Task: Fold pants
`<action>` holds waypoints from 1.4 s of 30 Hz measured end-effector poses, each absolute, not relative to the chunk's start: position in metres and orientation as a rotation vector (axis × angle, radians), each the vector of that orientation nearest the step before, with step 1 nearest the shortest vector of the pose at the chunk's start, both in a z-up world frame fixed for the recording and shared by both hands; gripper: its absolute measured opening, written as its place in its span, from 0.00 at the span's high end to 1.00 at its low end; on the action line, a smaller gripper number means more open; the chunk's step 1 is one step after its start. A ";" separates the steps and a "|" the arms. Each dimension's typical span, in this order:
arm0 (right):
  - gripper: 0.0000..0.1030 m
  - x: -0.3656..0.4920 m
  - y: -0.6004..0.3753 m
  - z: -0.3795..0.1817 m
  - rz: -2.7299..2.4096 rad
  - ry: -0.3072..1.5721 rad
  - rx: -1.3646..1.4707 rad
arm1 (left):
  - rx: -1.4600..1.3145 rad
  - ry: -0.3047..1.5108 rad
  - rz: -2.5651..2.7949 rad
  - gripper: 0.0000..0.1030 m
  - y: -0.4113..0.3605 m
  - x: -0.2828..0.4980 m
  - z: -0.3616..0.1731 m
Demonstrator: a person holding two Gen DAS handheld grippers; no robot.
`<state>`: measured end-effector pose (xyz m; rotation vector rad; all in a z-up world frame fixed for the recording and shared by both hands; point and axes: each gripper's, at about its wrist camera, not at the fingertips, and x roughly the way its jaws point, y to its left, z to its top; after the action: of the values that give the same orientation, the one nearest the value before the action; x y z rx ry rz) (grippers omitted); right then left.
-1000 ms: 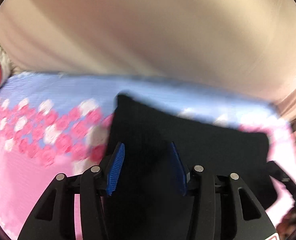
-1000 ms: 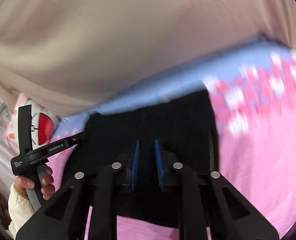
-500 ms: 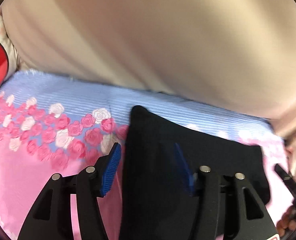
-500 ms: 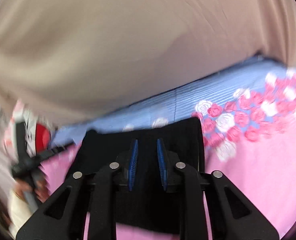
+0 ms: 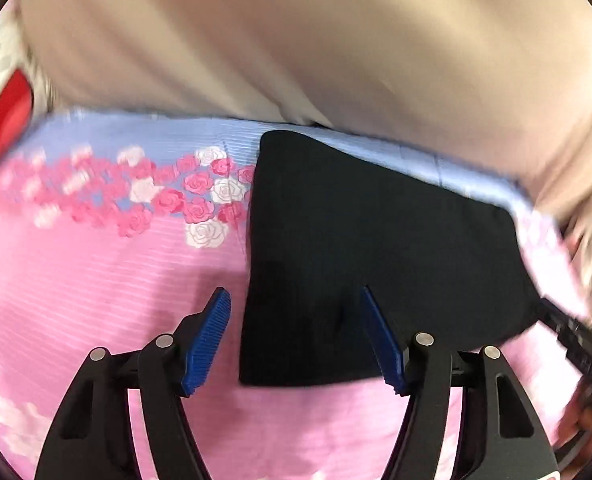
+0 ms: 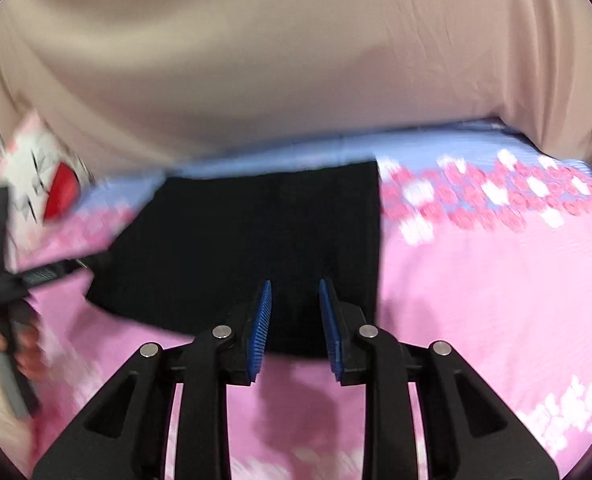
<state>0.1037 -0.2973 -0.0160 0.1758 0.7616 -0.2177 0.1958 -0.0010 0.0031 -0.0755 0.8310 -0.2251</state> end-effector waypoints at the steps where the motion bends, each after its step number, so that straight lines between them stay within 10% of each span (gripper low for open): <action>1: 0.79 0.101 -0.302 -0.025 -0.204 0.736 0.187 | -0.018 0.871 -0.222 0.39 -0.011 0.197 -0.013; 9: 0.76 0.078 -0.298 -0.001 -0.196 0.682 0.304 | -0.008 0.841 -0.185 0.40 -0.013 0.181 -0.004; 13: 0.49 0.048 -0.283 0.017 -0.224 0.630 0.306 | 0.056 0.804 -0.199 0.40 -0.028 0.147 0.014; 30: 0.48 0.094 -0.279 0.033 -0.070 0.552 0.314 | 0.060 0.811 -0.284 0.37 -0.059 0.175 0.018; 38: 0.86 0.114 -0.333 -0.019 -0.146 0.671 0.457 | 0.176 0.804 -0.262 0.34 -0.065 0.186 -0.019; 41: 0.67 0.093 -0.307 0.009 -0.250 0.661 0.337 | 0.174 0.793 -0.218 0.35 -0.065 0.174 -0.004; 42: 0.46 0.083 -0.297 0.019 -0.283 0.639 0.291 | 0.179 0.766 -0.195 0.35 -0.064 0.164 0.005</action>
<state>0.0831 -0.2972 0.0187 0.2909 0.6390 -0.2829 0.1636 -0.0638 0.0051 0.1792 0.7661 -0.1953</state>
